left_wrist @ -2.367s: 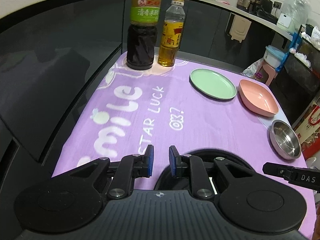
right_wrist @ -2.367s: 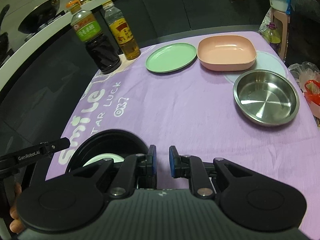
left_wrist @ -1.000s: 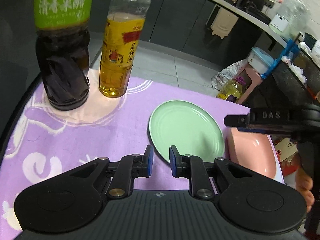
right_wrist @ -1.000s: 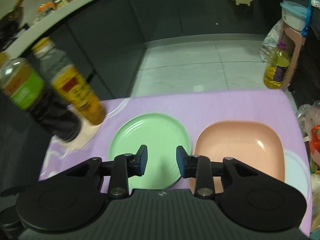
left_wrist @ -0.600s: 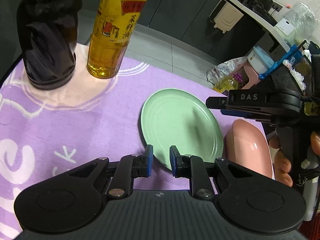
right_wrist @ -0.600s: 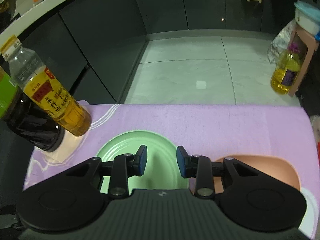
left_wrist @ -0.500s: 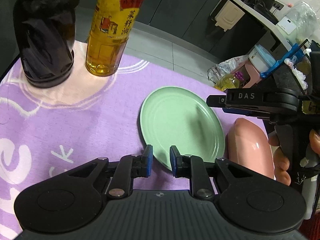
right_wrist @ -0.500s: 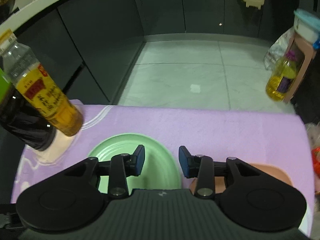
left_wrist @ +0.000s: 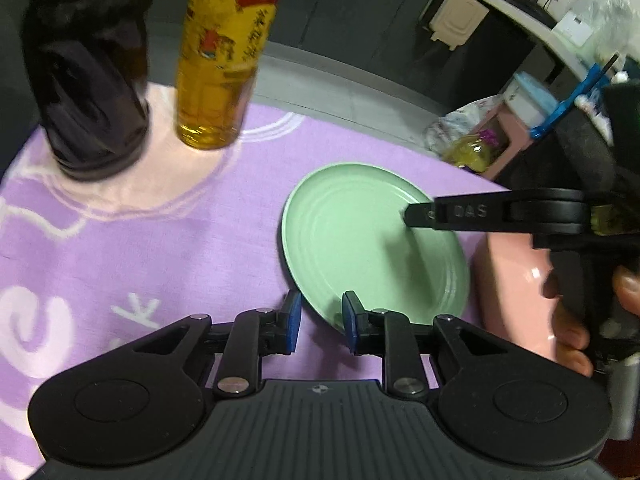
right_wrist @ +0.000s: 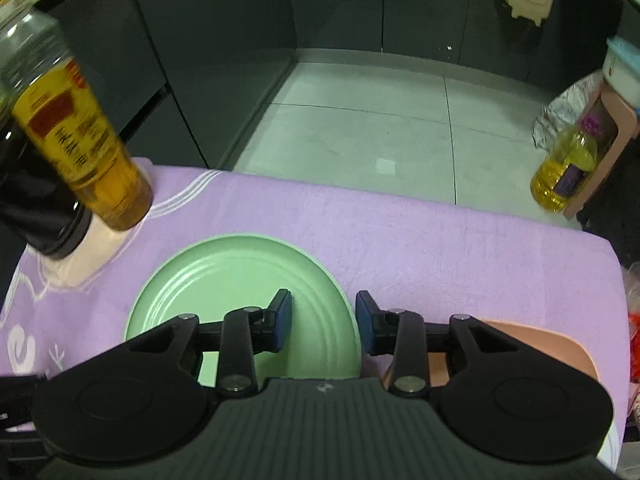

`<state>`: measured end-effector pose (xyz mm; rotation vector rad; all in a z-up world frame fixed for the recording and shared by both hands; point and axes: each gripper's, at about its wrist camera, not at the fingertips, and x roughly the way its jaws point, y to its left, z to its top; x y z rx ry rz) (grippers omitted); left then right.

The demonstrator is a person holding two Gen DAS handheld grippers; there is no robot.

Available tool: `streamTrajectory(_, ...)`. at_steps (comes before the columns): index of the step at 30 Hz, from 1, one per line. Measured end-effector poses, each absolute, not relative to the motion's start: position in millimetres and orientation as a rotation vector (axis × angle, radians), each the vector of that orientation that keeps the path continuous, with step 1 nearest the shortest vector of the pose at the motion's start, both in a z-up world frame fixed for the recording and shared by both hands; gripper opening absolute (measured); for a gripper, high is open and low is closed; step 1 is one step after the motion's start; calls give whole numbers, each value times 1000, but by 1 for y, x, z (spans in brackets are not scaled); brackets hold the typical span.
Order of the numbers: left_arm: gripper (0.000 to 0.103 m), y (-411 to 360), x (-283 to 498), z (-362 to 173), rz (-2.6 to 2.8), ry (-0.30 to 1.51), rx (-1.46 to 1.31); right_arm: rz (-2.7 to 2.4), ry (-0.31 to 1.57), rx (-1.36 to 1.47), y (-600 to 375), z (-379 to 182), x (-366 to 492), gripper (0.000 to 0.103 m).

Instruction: Organize plates and bowls

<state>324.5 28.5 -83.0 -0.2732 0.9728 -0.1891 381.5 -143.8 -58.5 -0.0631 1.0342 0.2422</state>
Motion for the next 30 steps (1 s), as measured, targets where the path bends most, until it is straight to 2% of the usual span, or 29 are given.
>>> streamTrajectory(14, 20, 88, 228, -28, -85, 757, -205, 415, 1005, 16, -108, -19, 294, 37)
streamTrajectory(30, 20, 147, 151, -30, -40, 694, -266, 511, 1050, -15, -51, -16, 218, 37)
